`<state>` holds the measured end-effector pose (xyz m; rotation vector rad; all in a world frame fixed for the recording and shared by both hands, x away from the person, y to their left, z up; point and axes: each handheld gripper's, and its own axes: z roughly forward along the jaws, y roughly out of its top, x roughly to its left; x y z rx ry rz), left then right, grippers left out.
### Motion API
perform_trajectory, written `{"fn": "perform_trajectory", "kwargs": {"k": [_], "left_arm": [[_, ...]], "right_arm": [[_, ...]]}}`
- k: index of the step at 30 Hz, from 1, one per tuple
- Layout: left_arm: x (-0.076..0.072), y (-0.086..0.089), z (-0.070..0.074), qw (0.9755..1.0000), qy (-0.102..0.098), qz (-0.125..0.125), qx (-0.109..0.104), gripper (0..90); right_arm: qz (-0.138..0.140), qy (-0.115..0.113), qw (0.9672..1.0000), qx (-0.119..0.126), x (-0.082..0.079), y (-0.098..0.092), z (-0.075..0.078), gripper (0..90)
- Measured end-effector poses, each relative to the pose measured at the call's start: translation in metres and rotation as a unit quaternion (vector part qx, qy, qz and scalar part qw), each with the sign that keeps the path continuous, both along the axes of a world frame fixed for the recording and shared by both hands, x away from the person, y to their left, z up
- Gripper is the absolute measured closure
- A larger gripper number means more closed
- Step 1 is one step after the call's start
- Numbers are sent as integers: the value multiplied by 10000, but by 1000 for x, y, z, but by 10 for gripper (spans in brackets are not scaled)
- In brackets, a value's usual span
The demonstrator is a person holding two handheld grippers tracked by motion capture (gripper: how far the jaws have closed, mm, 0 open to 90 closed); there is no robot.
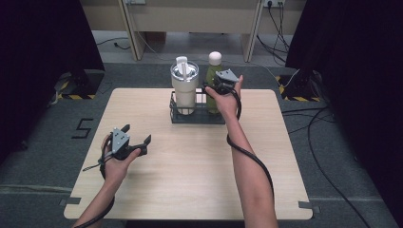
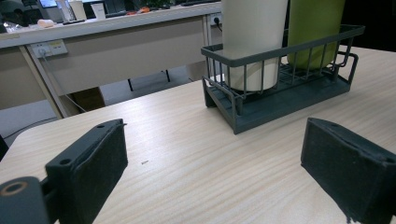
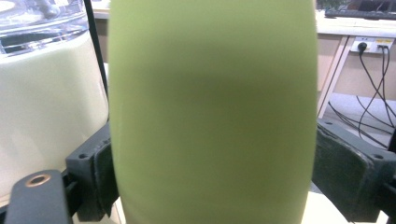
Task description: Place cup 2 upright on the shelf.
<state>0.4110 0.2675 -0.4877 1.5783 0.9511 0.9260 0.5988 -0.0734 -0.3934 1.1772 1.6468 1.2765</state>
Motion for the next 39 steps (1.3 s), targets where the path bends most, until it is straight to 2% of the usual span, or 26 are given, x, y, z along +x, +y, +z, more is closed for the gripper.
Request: {"fn": "perform_trajectory", "kwargs": {"k": [13,39], "left_arm": [[0,-1,0,10000,4,-13,30,64],[-1,-1,0,10000,-9,-2,44,63]], "right_arm": [[138,-10,9999,-44,-9,-1,3,82],[167,-71,9998,-50,-28,-9,4,73]]}}
